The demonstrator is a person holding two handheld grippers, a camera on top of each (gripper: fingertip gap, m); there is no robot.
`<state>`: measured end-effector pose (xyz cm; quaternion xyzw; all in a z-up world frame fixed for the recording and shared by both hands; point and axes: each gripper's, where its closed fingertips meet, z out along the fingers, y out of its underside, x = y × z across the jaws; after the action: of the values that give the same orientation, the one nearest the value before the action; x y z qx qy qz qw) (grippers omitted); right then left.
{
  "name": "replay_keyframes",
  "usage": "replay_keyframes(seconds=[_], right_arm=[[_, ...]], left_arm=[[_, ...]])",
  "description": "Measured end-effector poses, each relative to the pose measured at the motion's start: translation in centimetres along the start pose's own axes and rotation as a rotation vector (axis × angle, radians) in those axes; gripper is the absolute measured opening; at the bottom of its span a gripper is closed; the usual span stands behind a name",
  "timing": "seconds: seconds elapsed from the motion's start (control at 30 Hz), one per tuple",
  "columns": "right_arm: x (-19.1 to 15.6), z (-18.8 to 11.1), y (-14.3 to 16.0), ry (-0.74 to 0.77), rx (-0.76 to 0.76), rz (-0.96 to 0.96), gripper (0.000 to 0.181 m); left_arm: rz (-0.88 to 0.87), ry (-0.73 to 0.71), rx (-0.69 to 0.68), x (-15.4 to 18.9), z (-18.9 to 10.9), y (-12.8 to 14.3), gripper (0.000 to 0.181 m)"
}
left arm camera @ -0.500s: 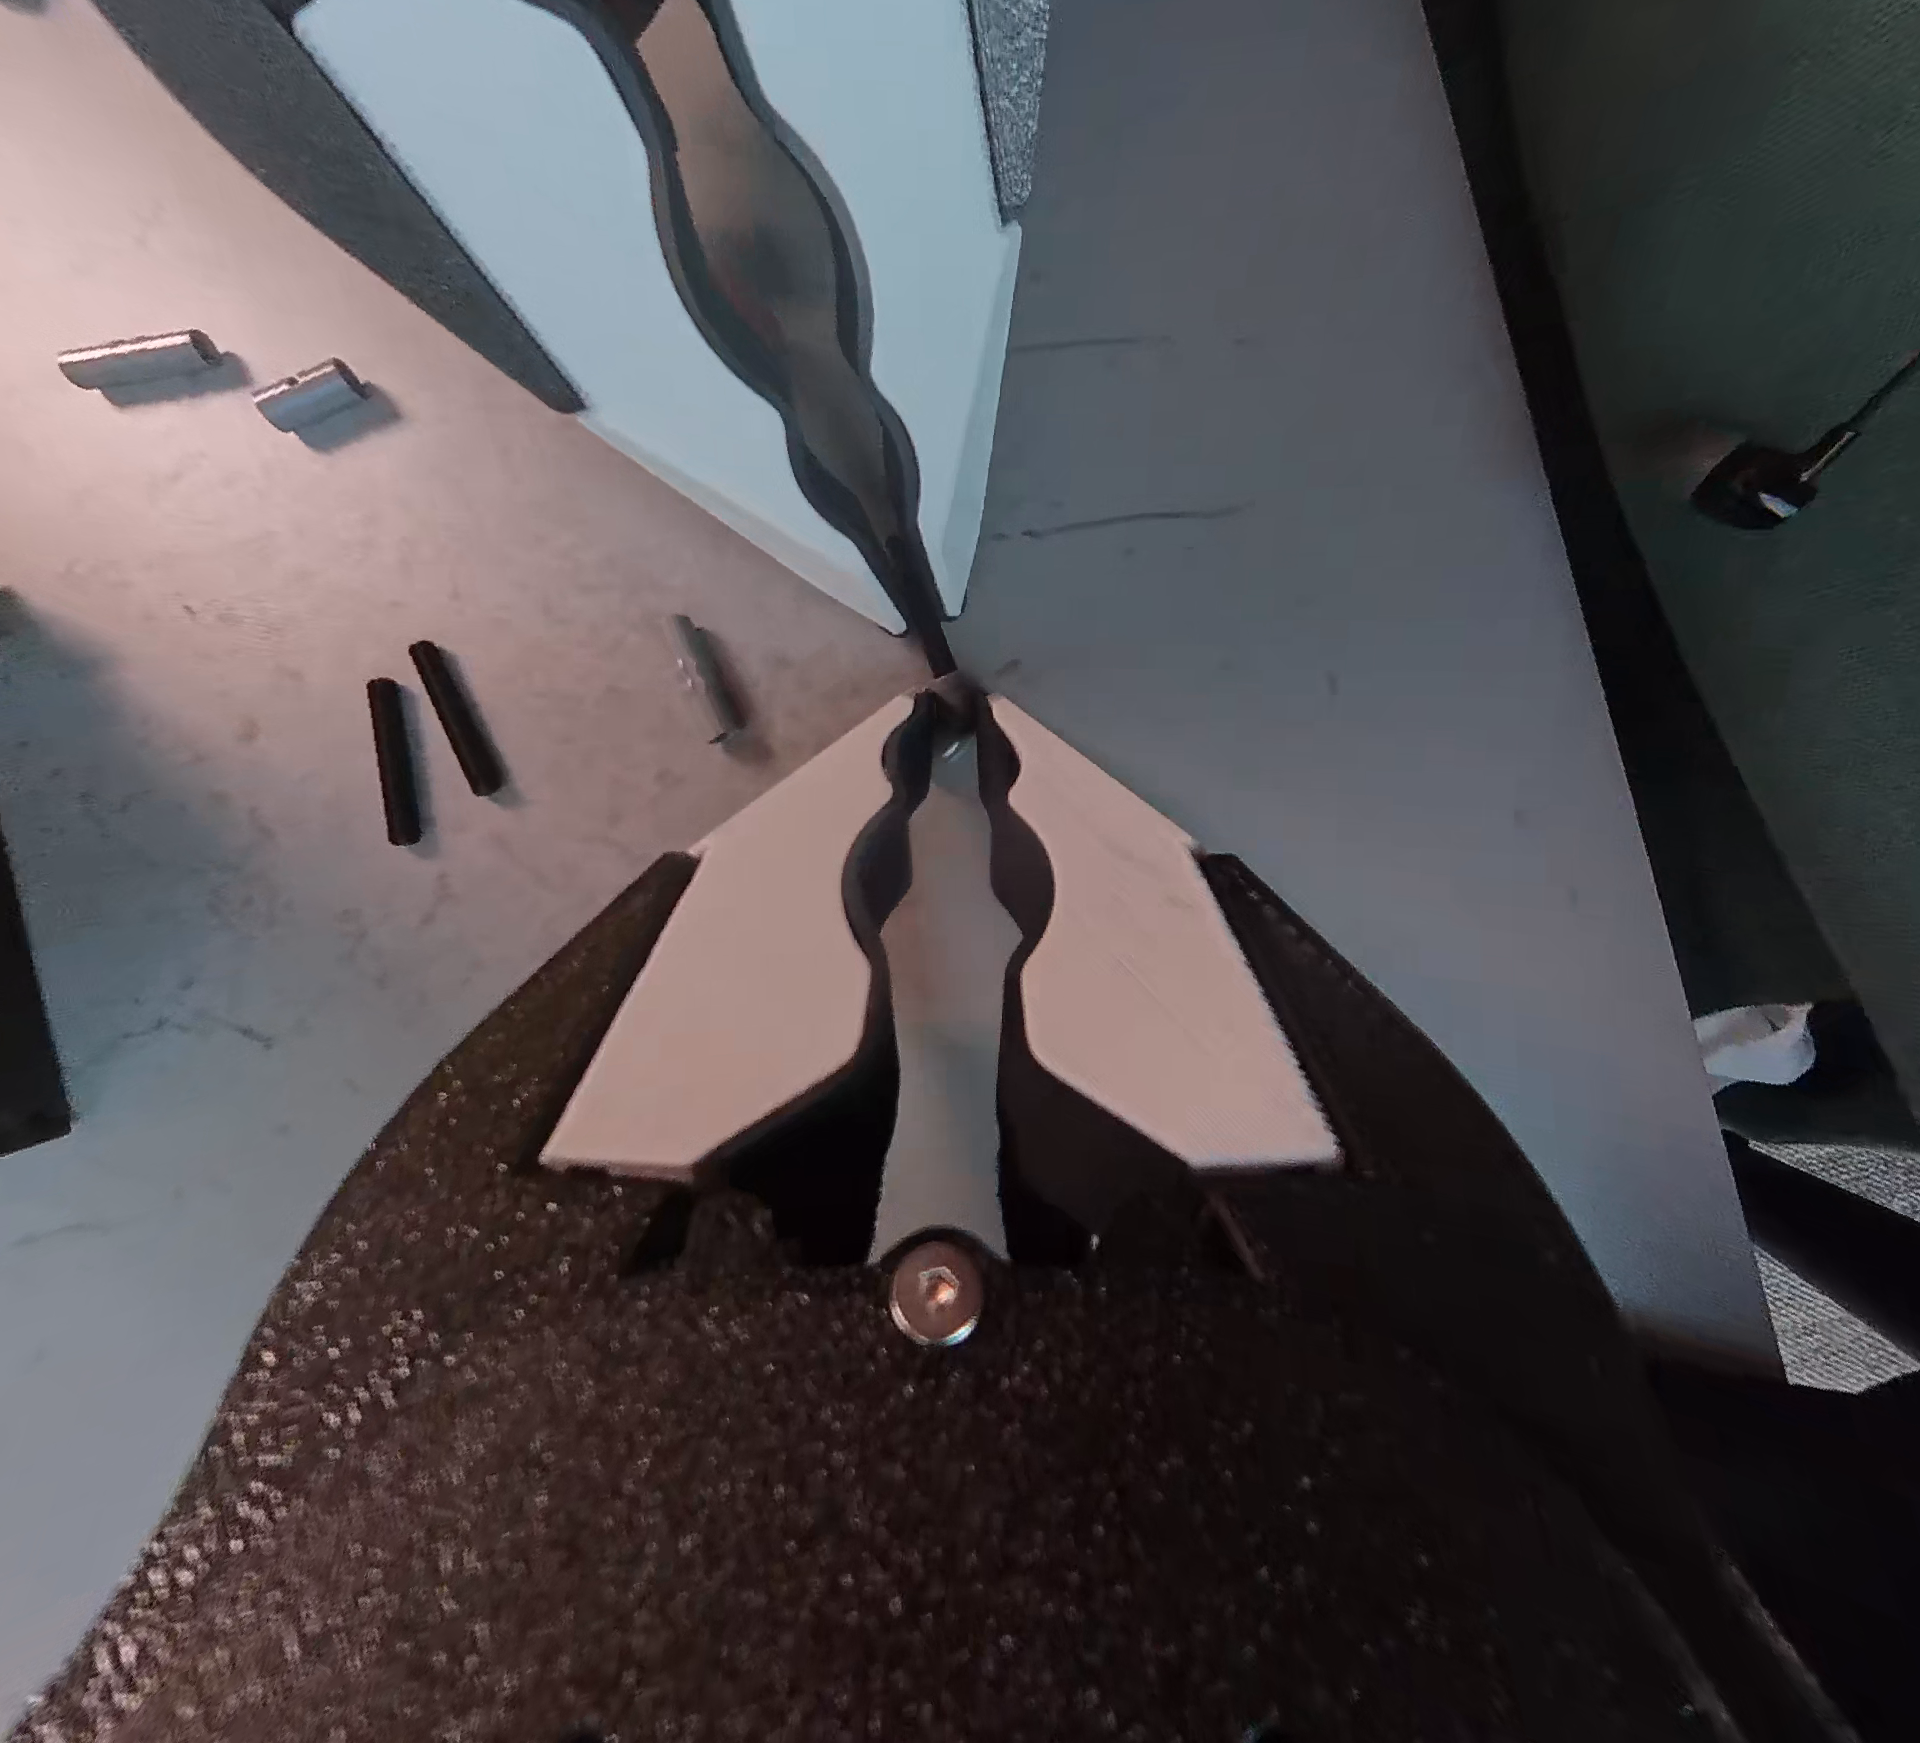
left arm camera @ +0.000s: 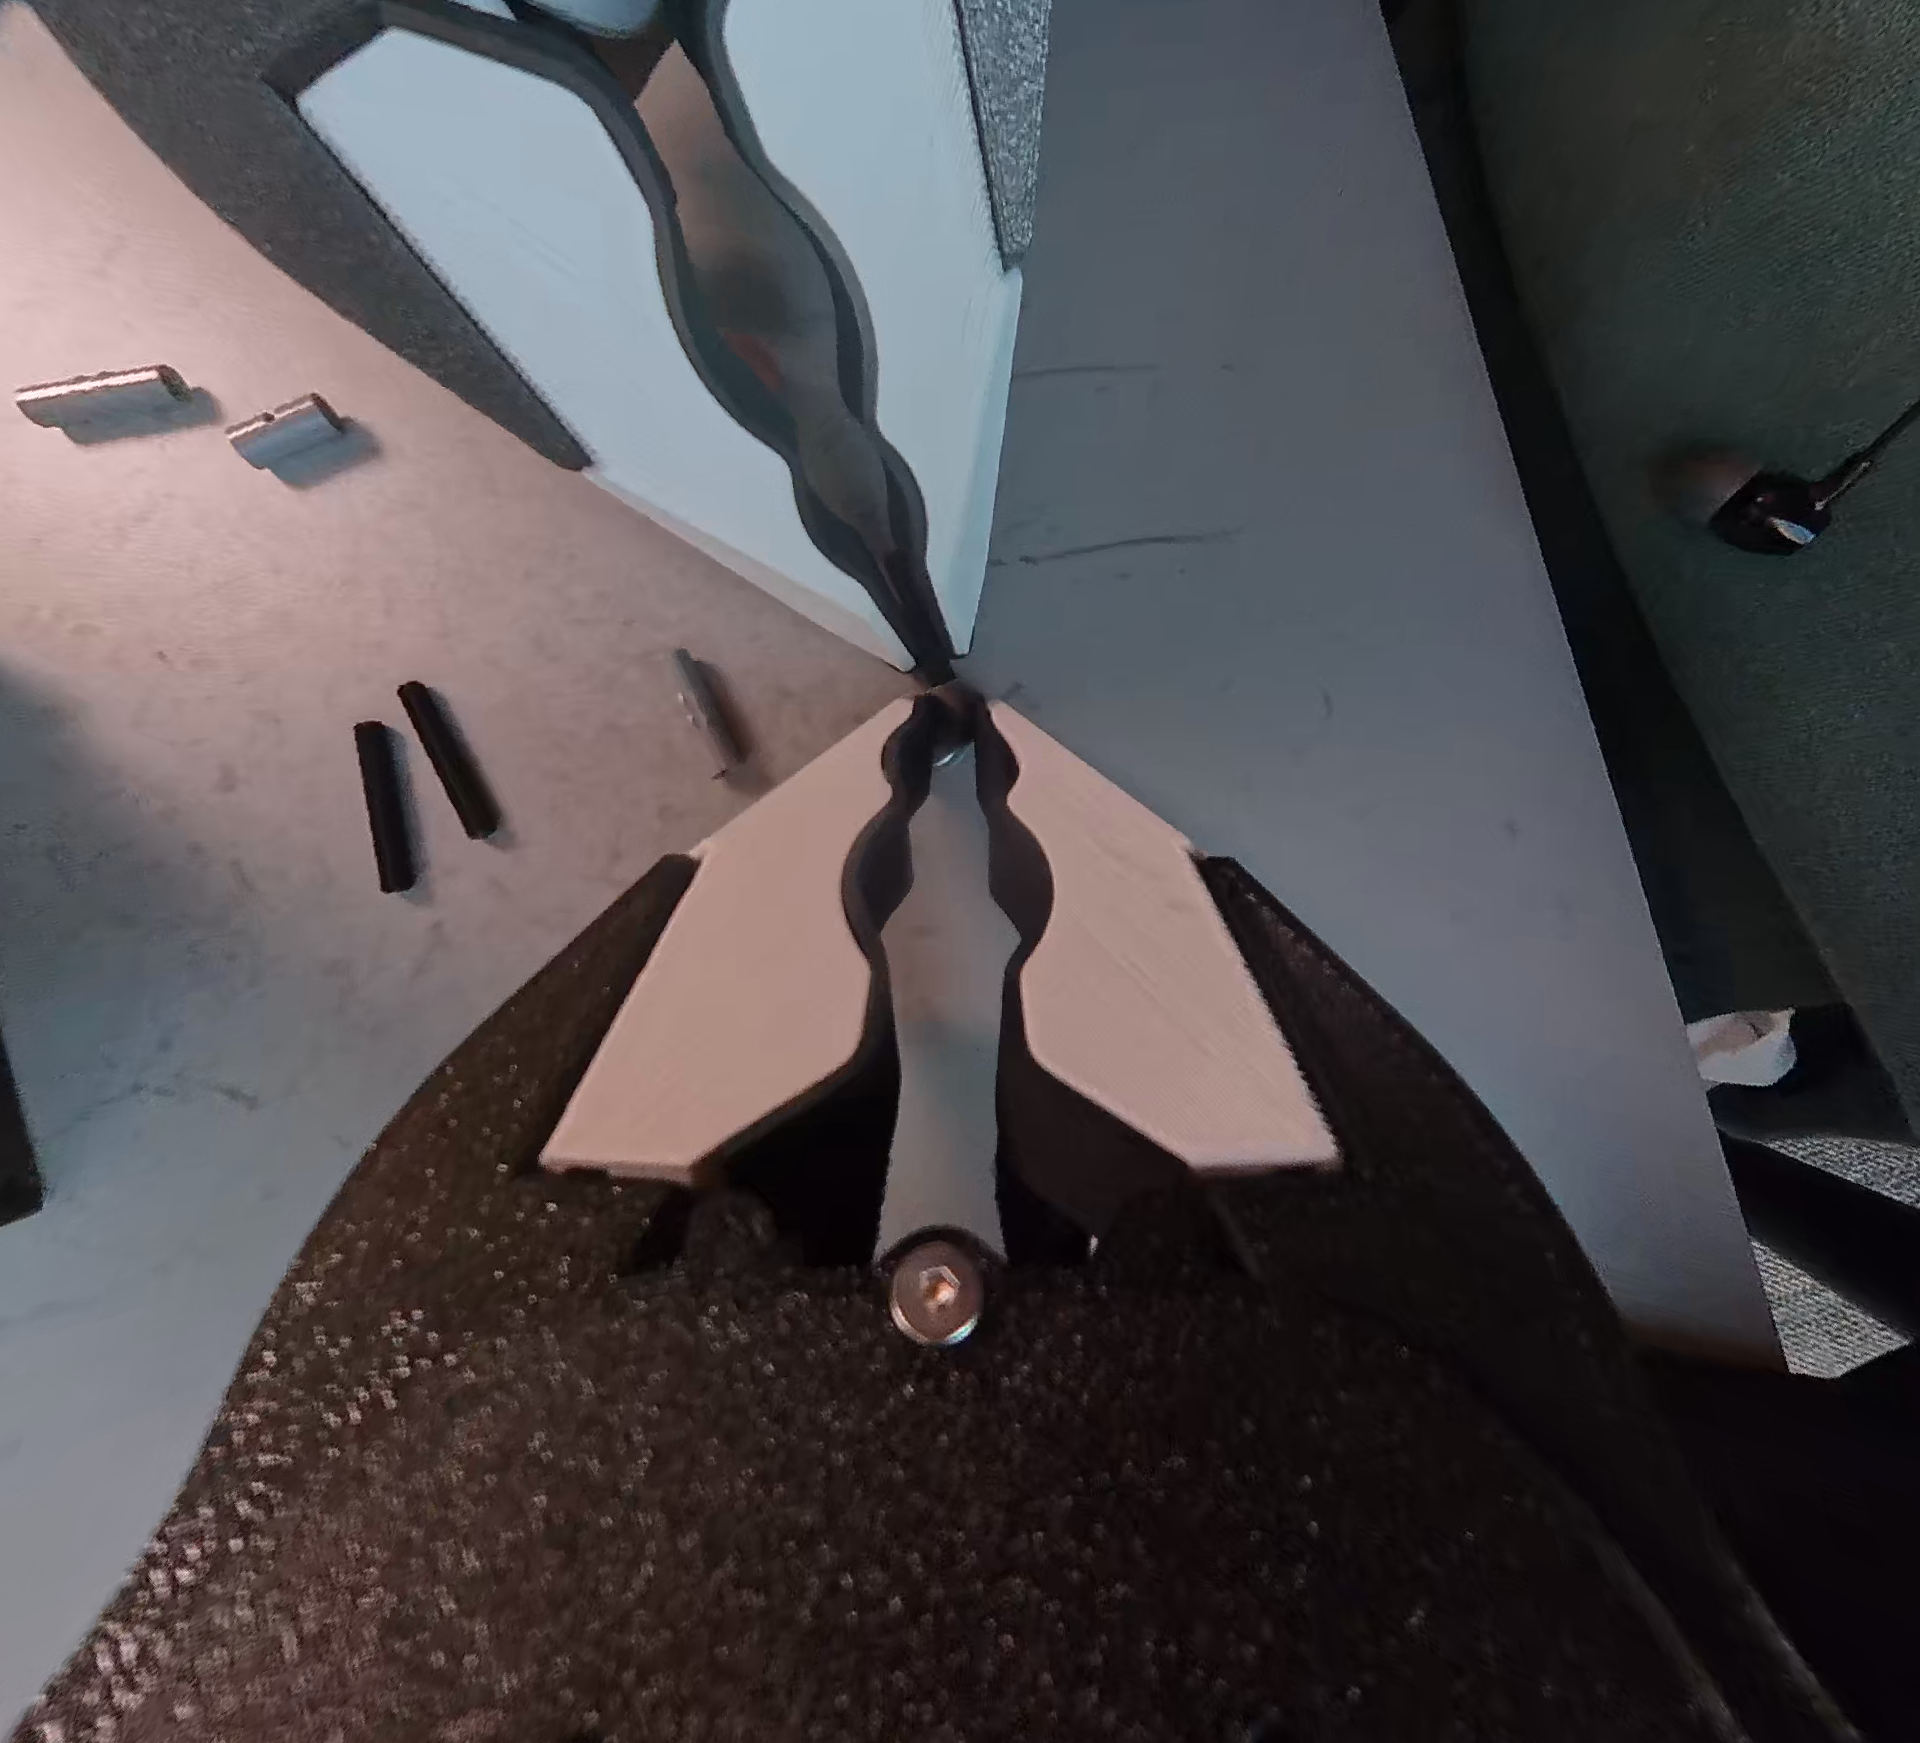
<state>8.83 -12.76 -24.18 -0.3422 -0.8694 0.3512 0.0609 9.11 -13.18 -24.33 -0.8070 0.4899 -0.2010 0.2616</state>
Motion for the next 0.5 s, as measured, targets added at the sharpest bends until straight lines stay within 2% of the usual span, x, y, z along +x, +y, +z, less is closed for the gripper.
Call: replay_keyframes(seconds=[0.27, 0.37, 0.5], right_arm=[[-0.1, -0.2, 0.0, 0.029, 0.0, -0.042, 0.004], [-0.2, -1.6, -0.1, 0.043, 0.048, -0.082, 0.017], [0.5, -3.1, -0.1, 0.073, 0.122, -0.089, 0.018]], left_arm=[[-0.024, -0.026, 0.067, 0.0, 0.0, 0.0, 0.006], [-0.012, -0.059, 0.073, -0.1, -0.1, 0.2, 0.006], [-0.012, -0.079, 0.117, -0.4, -0.5, 0.0, 0.006]])
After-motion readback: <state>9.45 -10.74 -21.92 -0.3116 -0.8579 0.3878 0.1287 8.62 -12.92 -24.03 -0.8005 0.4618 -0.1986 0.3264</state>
